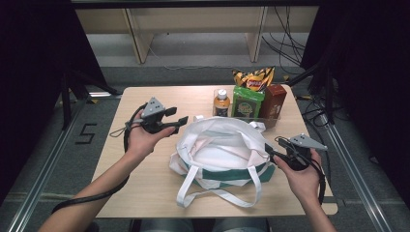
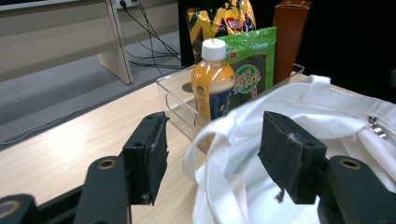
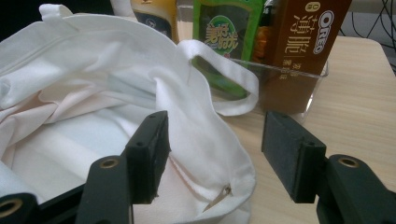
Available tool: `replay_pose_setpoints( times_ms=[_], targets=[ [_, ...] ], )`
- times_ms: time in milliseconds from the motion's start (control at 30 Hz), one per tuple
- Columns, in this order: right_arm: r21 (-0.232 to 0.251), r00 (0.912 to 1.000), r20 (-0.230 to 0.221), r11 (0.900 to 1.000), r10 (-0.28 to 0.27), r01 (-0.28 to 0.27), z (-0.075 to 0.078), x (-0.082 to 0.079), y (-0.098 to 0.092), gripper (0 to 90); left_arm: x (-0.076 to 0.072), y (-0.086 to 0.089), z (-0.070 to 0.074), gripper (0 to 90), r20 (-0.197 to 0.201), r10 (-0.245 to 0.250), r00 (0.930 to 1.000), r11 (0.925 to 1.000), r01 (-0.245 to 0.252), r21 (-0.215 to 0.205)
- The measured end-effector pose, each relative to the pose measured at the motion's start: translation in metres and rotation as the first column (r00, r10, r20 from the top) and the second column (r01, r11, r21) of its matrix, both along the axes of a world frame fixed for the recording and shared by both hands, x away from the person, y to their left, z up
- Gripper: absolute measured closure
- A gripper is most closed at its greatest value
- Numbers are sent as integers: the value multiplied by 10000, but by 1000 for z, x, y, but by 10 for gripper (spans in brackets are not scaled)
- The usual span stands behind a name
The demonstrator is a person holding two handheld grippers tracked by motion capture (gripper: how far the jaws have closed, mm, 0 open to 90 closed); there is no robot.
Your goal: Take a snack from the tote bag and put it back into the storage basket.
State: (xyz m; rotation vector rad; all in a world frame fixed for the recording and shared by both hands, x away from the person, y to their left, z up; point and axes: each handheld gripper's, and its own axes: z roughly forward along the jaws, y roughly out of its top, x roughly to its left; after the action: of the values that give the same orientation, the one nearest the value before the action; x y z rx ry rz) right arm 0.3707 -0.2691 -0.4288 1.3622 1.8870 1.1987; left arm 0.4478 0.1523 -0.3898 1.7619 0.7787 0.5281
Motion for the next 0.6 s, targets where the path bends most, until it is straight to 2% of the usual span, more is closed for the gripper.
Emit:
replay_pose_setpoints(
  times_ms=[67, 133, 167, 233, 267, 300, 333, 367, 433, 467, 500, 600],
  targets=[
    [62, 9999, -61, 9999, 135, -135, -1, 0, 0, 422, -6, 7, -8, 409, 37, 126, 9999, 9999, -126, -10],
    [98, 9997, -247, 9999, 35, -33, -1, -1, 0, 422, -11, 13, -15, 410, 97, 212, 9997, 9997, -211, -81],
    [109, 9995, -324, 9999, 66, -62, -1, -1, 0, 422, -13, 16, -18, 410, 134, 257, 9996, 9997, -257, 21],
    [45, 9999, -72, 9999, 119, -119, -1, 0, 0, 422, -18, 22, -24, 409, 139, 248, 9996, 9997, -248, 12],
    [-111, 9999, 95, 9999, 113, -112, -1, 1, 0, 422, -21, 24, -26, 408, 69, 304, 9995, 9995, -305, 97],
    [-76, 9999, 87, 9999, 115, -115, -2, 2, 0, 422, -25, 27, -30, 407, 16, 245, 9997, 9996, -245, 103],
    [-14, 9999, -140, 10000, 87, -87, -1, 0, 1, 422, -27, 28, -32, 404, -38, 209, 9998, 9997, -208, 89],
    [8, 9999, -147, 10000, 21, -20, -1, 0, 1, 422, -31, 31, -36, 402, -164, 219, 9996, 9998, -219, -17],
    [-86, 9997, -115, 9997, 223, -224, -3, 1, 1, 422, -34, 33, -43, 401, -229, 262, 9994, 9994, -266, -207],
    [118, 9997, -234, 9999, 113, -110, -3, 0, 2, 422, -37, 35, -47, 401, -313, 386, 9988, 9987, -396, -308],
    [-57, 9997, -123, 9998, 188, -188, -3, 1, 1, 422, -38, 35, -49, 401, -363, 357, 9987, 9987, -370, -340],
    [53, 9999, -129, 9999, 89, -88, -3, 1, 1, 421, -43, 36, -54, 400, -418, 413, 9983, 9987, -425, -281]
  ],
)
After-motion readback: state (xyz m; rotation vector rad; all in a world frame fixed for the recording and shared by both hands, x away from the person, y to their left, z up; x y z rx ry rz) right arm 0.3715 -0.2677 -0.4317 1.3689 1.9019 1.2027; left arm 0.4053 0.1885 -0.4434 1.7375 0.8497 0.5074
